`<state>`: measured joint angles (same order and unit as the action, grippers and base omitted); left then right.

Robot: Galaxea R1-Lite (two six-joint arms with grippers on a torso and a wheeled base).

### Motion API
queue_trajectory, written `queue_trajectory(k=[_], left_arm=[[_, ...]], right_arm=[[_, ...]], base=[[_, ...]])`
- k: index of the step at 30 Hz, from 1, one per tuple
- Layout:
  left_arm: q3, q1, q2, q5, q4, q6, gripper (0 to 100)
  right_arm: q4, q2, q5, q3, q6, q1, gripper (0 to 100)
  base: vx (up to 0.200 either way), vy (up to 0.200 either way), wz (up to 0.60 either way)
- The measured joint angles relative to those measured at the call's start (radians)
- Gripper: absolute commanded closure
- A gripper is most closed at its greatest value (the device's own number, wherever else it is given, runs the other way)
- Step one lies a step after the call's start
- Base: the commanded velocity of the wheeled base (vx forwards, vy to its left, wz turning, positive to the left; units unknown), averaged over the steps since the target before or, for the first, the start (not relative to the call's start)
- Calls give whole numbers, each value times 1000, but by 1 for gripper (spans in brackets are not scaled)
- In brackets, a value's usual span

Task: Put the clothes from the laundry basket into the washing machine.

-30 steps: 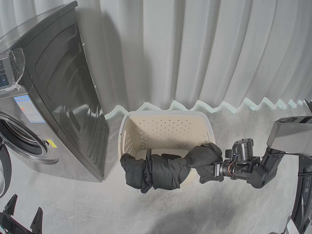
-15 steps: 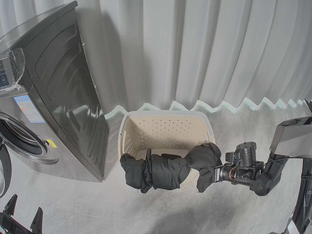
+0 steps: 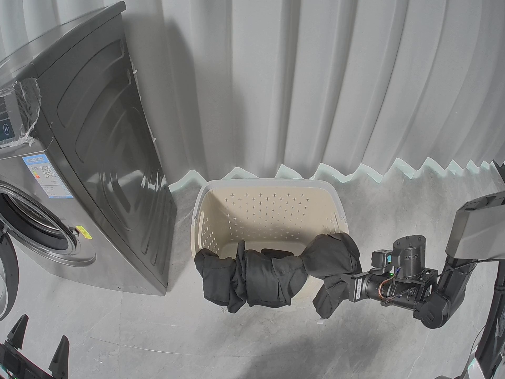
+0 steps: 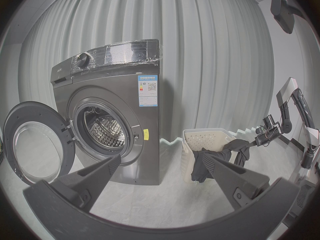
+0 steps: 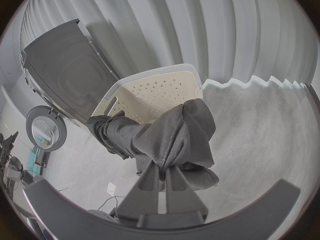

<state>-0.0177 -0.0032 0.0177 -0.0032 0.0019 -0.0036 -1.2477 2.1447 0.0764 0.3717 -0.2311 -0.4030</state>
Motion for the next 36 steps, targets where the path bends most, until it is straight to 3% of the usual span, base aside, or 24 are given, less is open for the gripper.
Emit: queue_trajectory(k=[8,17,23,24,36], left_arm=[[0,0,0,0,0,0,0],[0,0,0,0,0,-1,0],[0,0,0,0,0,-1,0],[0,0,0,0,0,0,0],[0,0,0,0,0,0,0]], right_arm=[[0,24,-4,23,2,4,0],[18,104,-7,129,5,24,0],[19,159,-42,196,7,31,0],[20,165,-44,204,7,30,100],[5,175,-45,190,3,19,100]], base=[[0,0,0],[0,0,0],[0,0,0],[0,0,0],[0,0,0]])
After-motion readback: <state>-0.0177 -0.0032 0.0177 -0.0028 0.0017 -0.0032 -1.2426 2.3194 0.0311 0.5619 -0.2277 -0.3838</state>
